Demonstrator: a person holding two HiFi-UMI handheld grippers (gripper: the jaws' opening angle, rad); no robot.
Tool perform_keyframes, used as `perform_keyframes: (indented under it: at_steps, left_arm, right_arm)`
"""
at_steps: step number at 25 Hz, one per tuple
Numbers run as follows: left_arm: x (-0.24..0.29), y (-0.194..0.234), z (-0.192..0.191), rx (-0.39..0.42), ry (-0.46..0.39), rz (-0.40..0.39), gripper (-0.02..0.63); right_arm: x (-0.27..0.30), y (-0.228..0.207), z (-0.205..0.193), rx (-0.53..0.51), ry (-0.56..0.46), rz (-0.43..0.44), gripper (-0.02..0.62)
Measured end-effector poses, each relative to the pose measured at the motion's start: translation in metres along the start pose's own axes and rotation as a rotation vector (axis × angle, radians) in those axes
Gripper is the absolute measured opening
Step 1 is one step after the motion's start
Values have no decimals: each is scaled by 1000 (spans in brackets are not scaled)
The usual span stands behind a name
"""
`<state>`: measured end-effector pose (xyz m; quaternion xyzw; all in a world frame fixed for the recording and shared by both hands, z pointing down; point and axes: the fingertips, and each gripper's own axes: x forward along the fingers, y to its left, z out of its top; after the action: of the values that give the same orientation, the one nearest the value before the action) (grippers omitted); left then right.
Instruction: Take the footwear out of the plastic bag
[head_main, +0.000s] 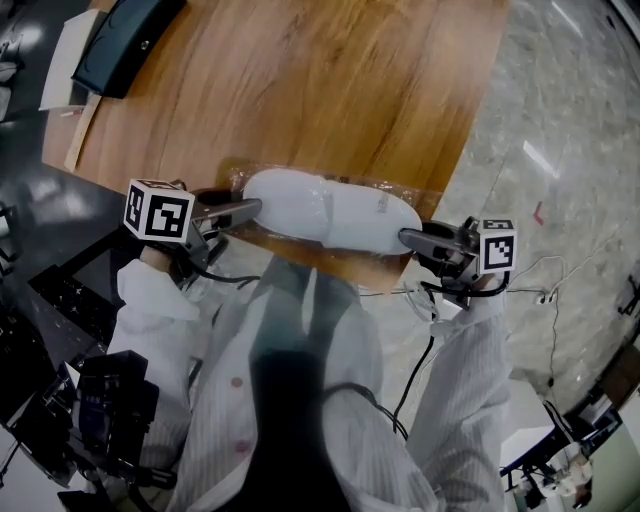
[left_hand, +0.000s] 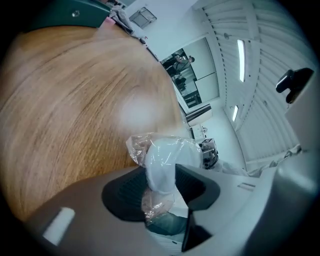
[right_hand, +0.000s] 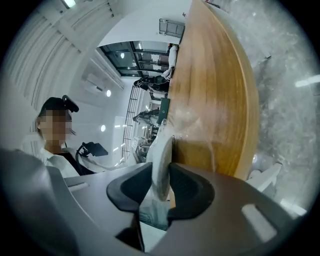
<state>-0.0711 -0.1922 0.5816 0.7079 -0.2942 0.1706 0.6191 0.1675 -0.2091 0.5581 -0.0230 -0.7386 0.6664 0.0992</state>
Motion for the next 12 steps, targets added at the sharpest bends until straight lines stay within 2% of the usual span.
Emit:
perform_keyframes:
  at_steps: [3, 4, 8, 12]
  left_arm:
    - [-3, -4, 5, -2, -27, -2, 176]
    - [-6, -4, 6, -3, -39, -3, 164]
    - [-19, -11, 13, -12, -80, -40, 103]
    - [-33, -21, 20, 25, -112, -49, 81]
  right_arm:
    - [3, 5, 4, -10, -10, 8, 116]
    - [2, 7, 6, -18, -23, 2, 97]
    - [1, 18, 12, -62, -46, -3, 84]
    - [-2, 36, 15, -99, -52, -6, 83]
